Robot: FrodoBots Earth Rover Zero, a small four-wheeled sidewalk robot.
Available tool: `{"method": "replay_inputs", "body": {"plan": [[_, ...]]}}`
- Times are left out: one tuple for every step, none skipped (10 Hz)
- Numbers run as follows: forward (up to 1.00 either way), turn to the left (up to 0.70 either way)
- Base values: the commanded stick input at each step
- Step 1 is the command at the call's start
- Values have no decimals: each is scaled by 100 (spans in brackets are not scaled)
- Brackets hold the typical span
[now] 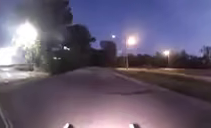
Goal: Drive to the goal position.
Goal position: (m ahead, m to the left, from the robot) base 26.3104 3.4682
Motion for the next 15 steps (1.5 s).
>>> {"method": "replay_inputs", "body": {"plan": [[100, 0], [100, 0], [100, 0], [100, 0], [100, 0], [100, 0], [100, 0], [100, 0], [100, 0], [100, 0], [100, 0], [100, 0], [100, 0], [100, 7], [100, 28]]}}
